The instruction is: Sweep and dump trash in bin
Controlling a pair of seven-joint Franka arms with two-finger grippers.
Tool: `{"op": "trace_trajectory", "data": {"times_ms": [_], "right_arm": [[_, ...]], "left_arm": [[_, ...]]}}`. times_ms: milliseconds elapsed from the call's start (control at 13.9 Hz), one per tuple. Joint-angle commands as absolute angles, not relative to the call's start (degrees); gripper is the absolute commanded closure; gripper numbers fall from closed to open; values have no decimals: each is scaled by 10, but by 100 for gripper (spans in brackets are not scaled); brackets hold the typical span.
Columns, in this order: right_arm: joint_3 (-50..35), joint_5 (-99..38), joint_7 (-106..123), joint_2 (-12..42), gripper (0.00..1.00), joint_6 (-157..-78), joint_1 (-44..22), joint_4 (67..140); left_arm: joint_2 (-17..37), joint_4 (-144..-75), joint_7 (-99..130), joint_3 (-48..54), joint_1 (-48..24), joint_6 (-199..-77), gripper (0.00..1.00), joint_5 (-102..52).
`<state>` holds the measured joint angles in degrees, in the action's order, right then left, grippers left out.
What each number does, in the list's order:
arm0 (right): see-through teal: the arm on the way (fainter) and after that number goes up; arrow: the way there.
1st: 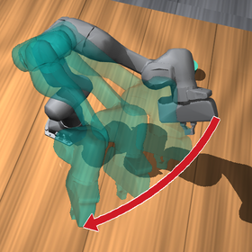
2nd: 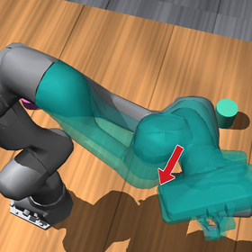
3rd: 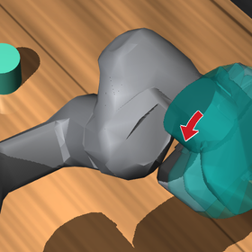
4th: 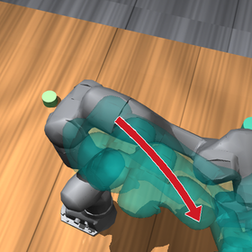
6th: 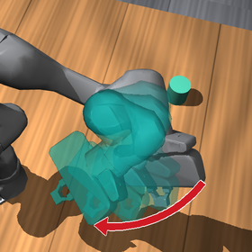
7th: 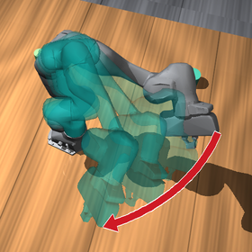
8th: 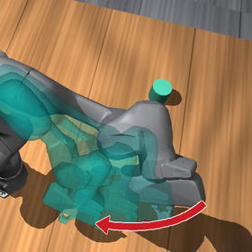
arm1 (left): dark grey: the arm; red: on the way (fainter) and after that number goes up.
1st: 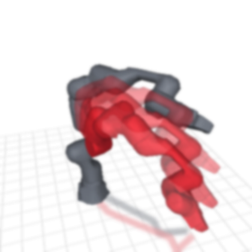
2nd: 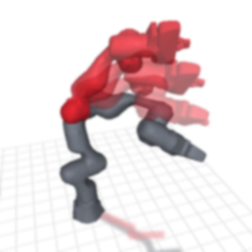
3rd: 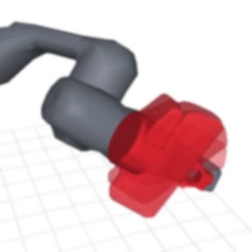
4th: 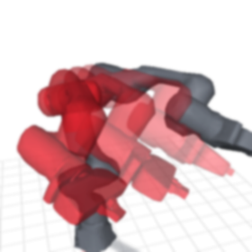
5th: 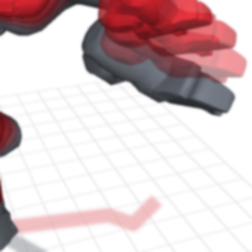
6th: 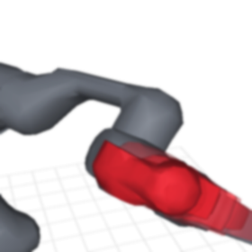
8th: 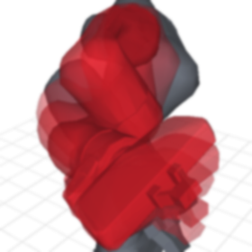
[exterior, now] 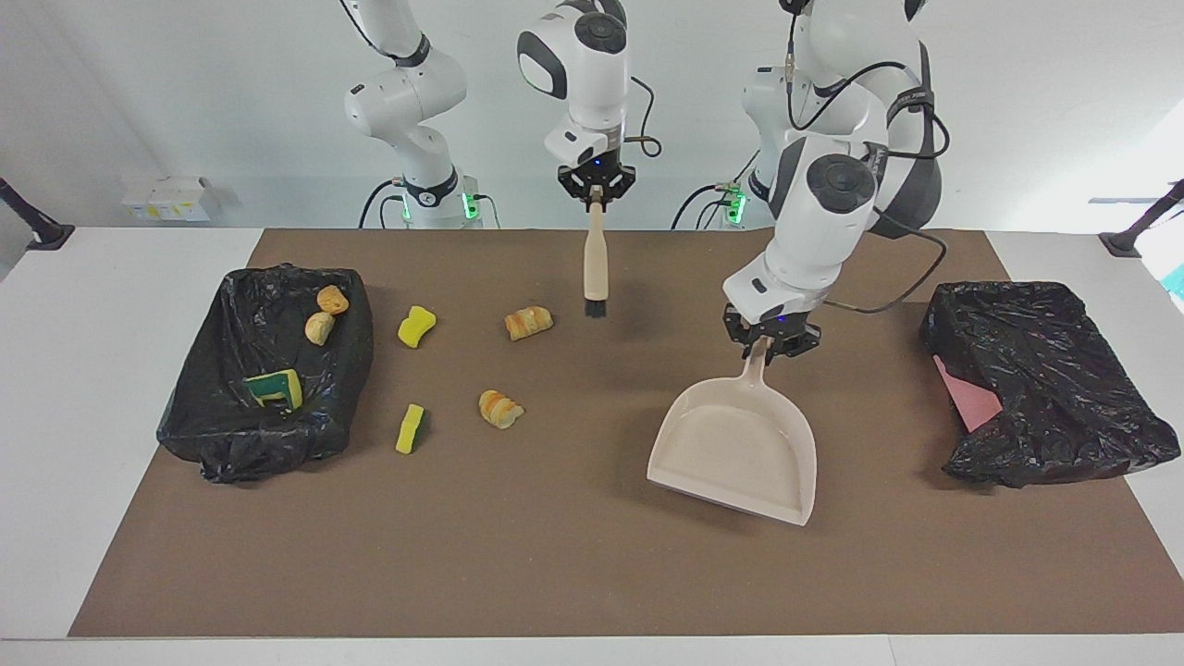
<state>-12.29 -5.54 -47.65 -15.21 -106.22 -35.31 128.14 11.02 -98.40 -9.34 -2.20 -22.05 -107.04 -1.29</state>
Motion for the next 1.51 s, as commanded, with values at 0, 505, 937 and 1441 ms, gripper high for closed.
{"op": "trace_trajectory", "data": {"times_ms": [0,505,937,1441], "right_arm": [[-129,-19,-494,-191,100,-1005,-315,1297],[-130,23,-481,-217,100,-950,-159,1367],[-131,92,-425,-219,100,-958,-85,1418],[-134,83,-412,-193,100,-997,-83,1473]], "left_arm": [[78,-998,-242,-19,-182,-1029,100,-11],[69,-1013,-456,-18,-156,-1006,100,57],[62,-1062,-604,-19,-166,-1040,100,65],[29,-1143,-639,-15,-238,-1123,100,86]]}}
